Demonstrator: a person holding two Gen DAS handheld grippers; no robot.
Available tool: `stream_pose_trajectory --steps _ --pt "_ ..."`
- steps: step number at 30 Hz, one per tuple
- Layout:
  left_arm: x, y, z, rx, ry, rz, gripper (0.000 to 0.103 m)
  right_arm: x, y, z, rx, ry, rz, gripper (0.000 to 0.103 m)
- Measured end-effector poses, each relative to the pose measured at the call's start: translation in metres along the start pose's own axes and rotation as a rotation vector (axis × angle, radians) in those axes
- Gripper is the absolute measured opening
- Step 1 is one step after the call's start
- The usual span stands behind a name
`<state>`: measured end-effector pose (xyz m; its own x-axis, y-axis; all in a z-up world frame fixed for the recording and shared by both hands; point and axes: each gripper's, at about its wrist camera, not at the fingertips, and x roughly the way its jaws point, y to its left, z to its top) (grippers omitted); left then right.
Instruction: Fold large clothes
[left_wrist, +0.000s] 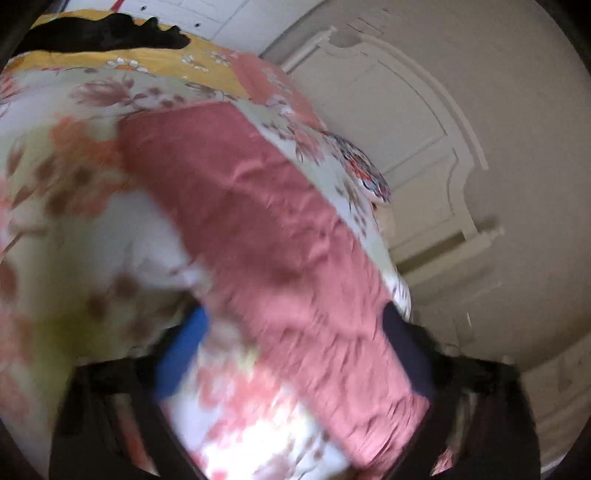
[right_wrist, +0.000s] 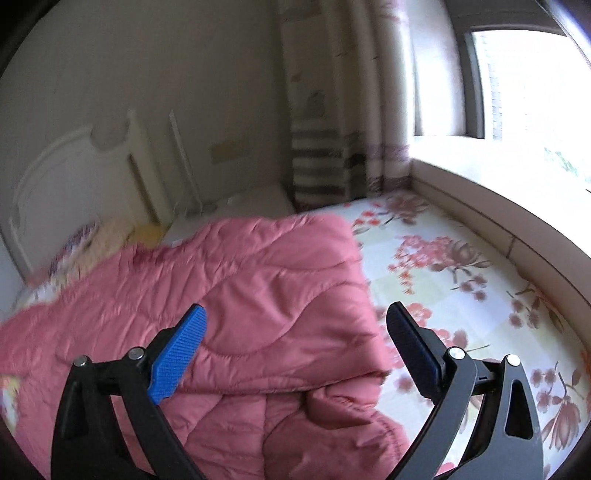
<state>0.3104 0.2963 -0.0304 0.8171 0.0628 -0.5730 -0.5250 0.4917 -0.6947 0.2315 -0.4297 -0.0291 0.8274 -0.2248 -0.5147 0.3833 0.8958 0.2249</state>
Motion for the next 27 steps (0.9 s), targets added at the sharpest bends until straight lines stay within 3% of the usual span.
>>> stream_pose_trajectory --steps 1,2,3,6,7,10,12,13,15,16,17,19,22,24,27 --pt "0.005 -0.004 0.004 -0.021 0.023 -0.003 0.037 -0.002 -0.004 0.002 0.024 -0.018 -0.007 0.094" --pt "0.007 -0.017 0.002 -0.032 0.038 -0.021 0.017 -0.003 -0.009 0.002 0.045 -0.030 -0.012 0.094" --pt "0.006 -0.034 0.000 -0.012 0.029 -0.045 0.012 -0.005 -0.014 0.004 0.072 -0.043 -0.017 0.094" --pt "-0.018 -0.104 -0.032 0.187 -0.039 -0.122 0.009 -0.011 -0.032 0.006 0.161 -0.079 -0.030 0.094" --pt "-0.029 -0.133 -0.053 0.260 -0.046 -0.184 0.009 -0.012 -0.036 0.006 0.174 -0.083 -0.034 0.094" --pt "-0.054 -0.201 -0.125 0.453 -0.006 -0.373 0.009 -0.011 -0.045 0.006 0.213 -0.086 -0.045 0.094" --pt "-0.065 -0.247 -0.195 0.618 0.068 -0.506 0.010 -0.008 -0.047 0.005 0.221 -0.074 -0.049 0.094" --pt "-0.066 -0.261 -0.226 0.682 0.109 -0.541 0.016 -0.006 -0.048 0.004 0.223 -0.068 -0.049 0.094" --pt "-0.059 -0.282 -0.289 0.824 0.232 -0.591 0.060 -0.002 -0.049 0.003 0.223 -0.051 -0.050 0.094" --pt "-0.053 -0.287 -0.317 0.891 0.293 -0.581 0.094 -0.002 -0.051 0.000 0.224 -0.045 -0.050 0.094" --pt "-0.047 -0.284 -0.350 0.973 0.334 -0.538 0.096 0.000 -0.051 -0.001 0.227 -0.041 -0.049 0.094" --pt "-0.041 -0.272 -0.379 1.074 0.347 -0.484 0.096 0.000 -0.053 -0.002 0.238 -0.039 -0.043 0.095" --pt "-0.033 -0.243 -0.395 1.177 0.370 -0.444 0.096 0.002 -0.056 -0.005 0.252 -0.029 -0.033 0.094" --pt "-0.031 -0.224 -0.377 1.178 0.349 -0.415 0.096 0.004 -0.056 -0.005 0.251 -0.022 -0.030 0.094" --pt "-0.029 -0.201 -0.326 1.094 0.292 -0.365 0.097 0.002 -0.053 -0.005 0.238 -0.030 -0.025 0.094"
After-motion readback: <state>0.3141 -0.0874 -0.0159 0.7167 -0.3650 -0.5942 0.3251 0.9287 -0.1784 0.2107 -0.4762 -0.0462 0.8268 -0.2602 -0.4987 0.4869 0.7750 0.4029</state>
